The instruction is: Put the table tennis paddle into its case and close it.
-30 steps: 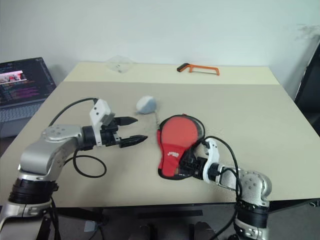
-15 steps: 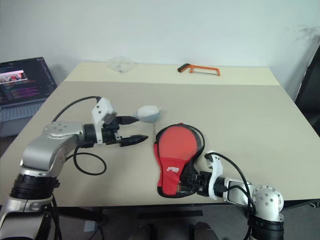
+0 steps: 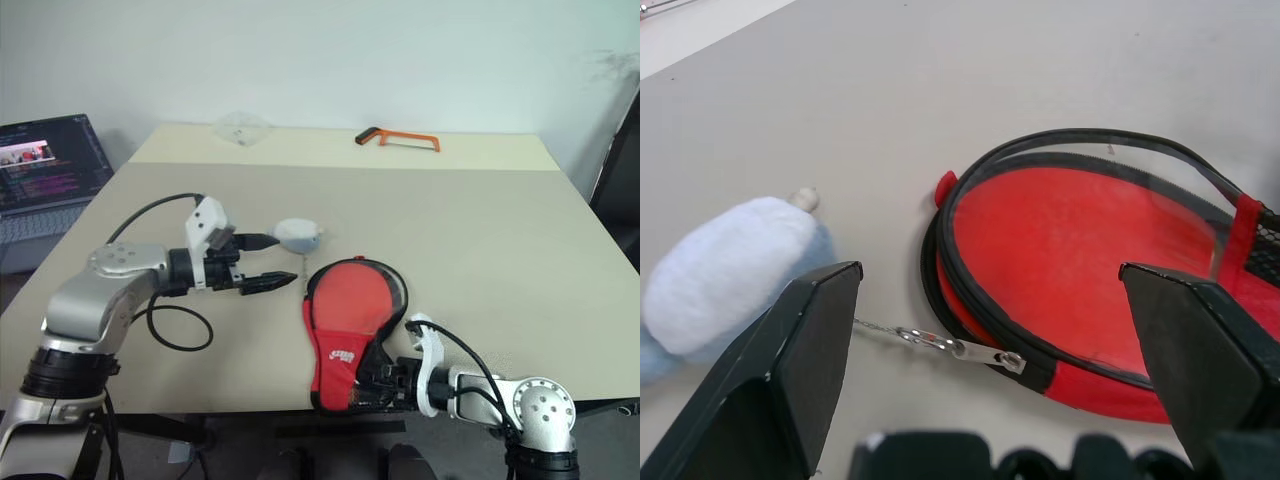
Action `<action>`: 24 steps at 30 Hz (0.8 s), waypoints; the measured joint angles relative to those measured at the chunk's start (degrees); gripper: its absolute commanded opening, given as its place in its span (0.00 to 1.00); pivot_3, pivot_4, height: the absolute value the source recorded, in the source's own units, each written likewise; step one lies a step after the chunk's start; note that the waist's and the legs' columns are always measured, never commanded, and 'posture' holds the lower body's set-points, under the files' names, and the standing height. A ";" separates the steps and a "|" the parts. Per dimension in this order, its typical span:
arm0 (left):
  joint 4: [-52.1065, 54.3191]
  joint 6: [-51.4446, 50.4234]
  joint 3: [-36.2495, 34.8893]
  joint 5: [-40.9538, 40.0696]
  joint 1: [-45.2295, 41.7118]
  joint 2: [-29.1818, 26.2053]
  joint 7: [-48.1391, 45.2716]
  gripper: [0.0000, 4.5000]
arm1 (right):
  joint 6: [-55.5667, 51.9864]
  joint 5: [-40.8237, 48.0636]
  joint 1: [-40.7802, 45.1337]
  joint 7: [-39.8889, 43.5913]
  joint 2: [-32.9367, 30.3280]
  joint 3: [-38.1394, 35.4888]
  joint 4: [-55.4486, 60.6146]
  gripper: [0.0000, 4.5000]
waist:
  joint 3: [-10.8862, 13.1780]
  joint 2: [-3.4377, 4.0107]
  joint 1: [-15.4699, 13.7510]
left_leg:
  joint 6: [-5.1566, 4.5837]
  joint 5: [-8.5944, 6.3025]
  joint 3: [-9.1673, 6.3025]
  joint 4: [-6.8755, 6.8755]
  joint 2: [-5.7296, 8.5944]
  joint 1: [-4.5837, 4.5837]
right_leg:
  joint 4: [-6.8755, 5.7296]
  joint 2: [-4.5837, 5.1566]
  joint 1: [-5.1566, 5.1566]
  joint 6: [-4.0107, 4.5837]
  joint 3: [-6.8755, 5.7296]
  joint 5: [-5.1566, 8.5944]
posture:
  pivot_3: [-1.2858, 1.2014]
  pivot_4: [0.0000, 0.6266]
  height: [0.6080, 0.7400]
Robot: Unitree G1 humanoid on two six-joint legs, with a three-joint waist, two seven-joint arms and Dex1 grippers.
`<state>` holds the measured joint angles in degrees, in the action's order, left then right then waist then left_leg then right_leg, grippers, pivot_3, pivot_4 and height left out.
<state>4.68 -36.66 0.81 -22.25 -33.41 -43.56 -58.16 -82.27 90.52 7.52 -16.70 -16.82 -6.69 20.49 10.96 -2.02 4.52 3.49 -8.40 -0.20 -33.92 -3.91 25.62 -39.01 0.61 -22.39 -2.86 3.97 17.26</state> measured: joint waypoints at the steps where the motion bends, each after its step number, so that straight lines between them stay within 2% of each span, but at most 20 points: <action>1: -0.01 0.00 0.02 0.09 0.00 0.00 0.01 1.00 | 1.01 0.93 0.29 -0.65 -0.65 0.82 -0.45 0.00 | 0.00 0.00 0.00 | 0.00 0.00 0.00 -0.01 0.00 0.00 | -0.01 0.00 0.00 0.00 0.00 0.00 | 0.52 0.24 1.00; 4: -0.24 0.02 0.06 0.21 -0.29 0.01 0.05 1.00 | 3.53 2.55 1.32 -2.07 -2.24 3.28 -1.26 0.00 | -0.01 -0.01 0.07 | 0.00 0.00 -0.02 -0.03 -0.01 -0.02 | -0.06 -0.02 0.00 0.00 0.00 -0.01 | 0.52 0.24 1.00; 7: -0.43 0.16 0.06 0.54 -0.66 0.01 0.07 1.00 | 5.48 2.95 2.49 -2.62 -3.75 5.44 -2.22 0.16 | -0.01 -0.02 0.11 | -0.02 0.02 -0.03 -0.07 -0.05 -0.04 | -0.06 -0.07 0.01 -0.01 0.02 -0.01 | 0.52 0.24 1.00; 14: -0.80 1.04 0.07 1.00 -0.78 0.10 0.20 1.00 | 7.76 4.81 5.83 -1.48 -8.59 8.76 -3.79 0.69 | -0.01 -0.02 -0.09 | -0.14 0.11 -0.02 -0.17 -0.04 -0.05 | -0.07 -0.06 0.06 -0.10 0.06 -0.08 | 0.52 0.24 1.00; 18: -1.46 1.83 0.09 1.18 -1.18 0.73 0.35 1.00 | 6.57 -1.60 10.27 8.23 -19.90 9.17 -1.48 0.99 | 0.00 -0.01 -1.06 | -0.15 0.11 0.06 -0.40 0.05 0.01 | -0.01 0.05 0.08 -0.26 0.11 -0.16 | 0.52 0.24 1.00; 22: -3.12 2.43 0.09 1.99 -1.34 1.18 0.94 1.00 | 8.72 -14.54 12.76 21.30 -31.54 9.27 -0.31 1.00 | 0.00 -0.02 -1.75 | -0.15 0.11 0.05 -0.48 0.08 0.05 | 0.00 0.09 0.08 -0.29 0.09 -0.16 | 0.52 0.24 1.00; 24: -4.13 3.14 0.27 2.28 -1.91 1.97 1.18 1.00 | 11.44 -20.92 14.53 27.10 -34.39 10.58 -0.41 1.00 | 0.00 -0.02 -1.98 | -0.15 0.11 0.05 -0.50 0.08 0.06 | -0.01 0.09 0.07 -0.29 0.09 -0.17 | 0.52 0.24 1.00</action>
<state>0.55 -33.52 1.08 -19.97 -35.32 -41.59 -56.98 -70.83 69.60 22.04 10.40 -51.21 3.89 20.08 10.96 -2.04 2.54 3.34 -8.29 -0.15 -34.42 -3.82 25.67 -39.02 0.70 -22.32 -3.15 4.06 17.09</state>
